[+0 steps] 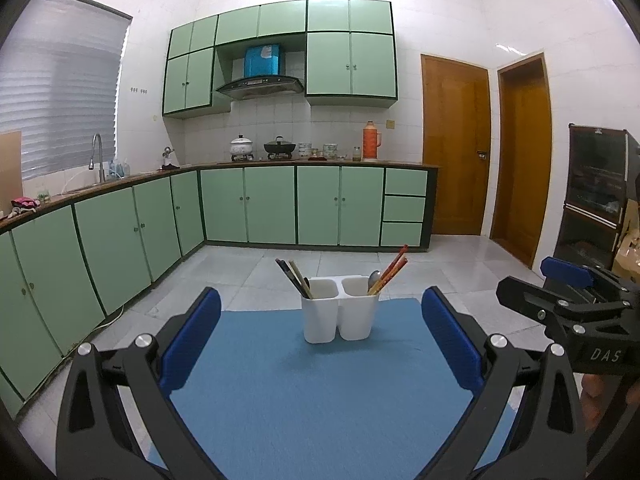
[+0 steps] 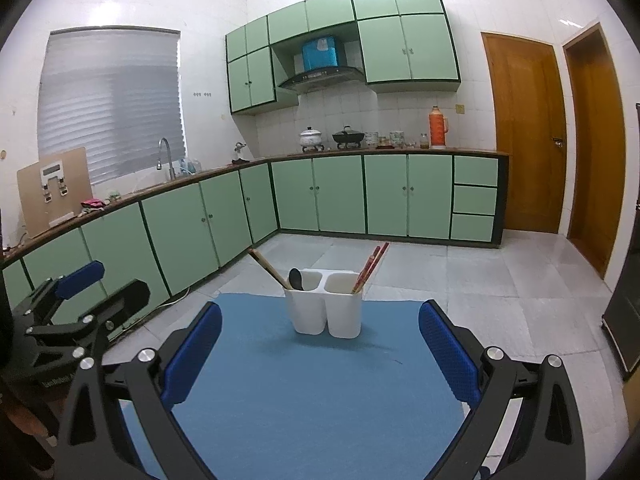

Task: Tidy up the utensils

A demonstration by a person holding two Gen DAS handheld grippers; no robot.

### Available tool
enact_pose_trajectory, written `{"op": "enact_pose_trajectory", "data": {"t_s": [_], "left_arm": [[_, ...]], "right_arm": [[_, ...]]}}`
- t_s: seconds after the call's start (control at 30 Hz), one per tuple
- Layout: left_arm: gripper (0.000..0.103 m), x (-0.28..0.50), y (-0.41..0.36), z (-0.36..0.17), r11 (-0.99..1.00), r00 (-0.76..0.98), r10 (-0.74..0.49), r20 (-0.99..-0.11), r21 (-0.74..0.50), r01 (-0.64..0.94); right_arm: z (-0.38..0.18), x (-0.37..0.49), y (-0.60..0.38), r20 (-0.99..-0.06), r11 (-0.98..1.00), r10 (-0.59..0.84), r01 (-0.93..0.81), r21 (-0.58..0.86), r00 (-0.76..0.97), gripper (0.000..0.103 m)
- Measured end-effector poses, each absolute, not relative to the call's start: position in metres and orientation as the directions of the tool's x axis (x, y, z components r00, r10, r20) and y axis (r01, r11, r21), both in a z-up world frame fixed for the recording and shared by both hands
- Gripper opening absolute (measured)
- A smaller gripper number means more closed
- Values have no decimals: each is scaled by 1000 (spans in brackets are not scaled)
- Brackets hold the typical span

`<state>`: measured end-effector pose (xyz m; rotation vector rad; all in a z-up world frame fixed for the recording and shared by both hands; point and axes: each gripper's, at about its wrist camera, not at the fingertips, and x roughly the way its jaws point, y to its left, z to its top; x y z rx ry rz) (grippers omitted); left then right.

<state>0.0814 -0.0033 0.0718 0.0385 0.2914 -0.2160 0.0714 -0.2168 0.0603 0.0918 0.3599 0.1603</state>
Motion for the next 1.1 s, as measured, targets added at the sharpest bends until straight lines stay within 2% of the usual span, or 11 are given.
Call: {"op": "enact_pose_trajectory", "data": {"t_s": [1.1], "left_arm": [[97,77,0,78,977,938,-207,-279,-3,214]], "right_arm": [[62,68,-213,-337,982,181,-151,114,924,97]]}}
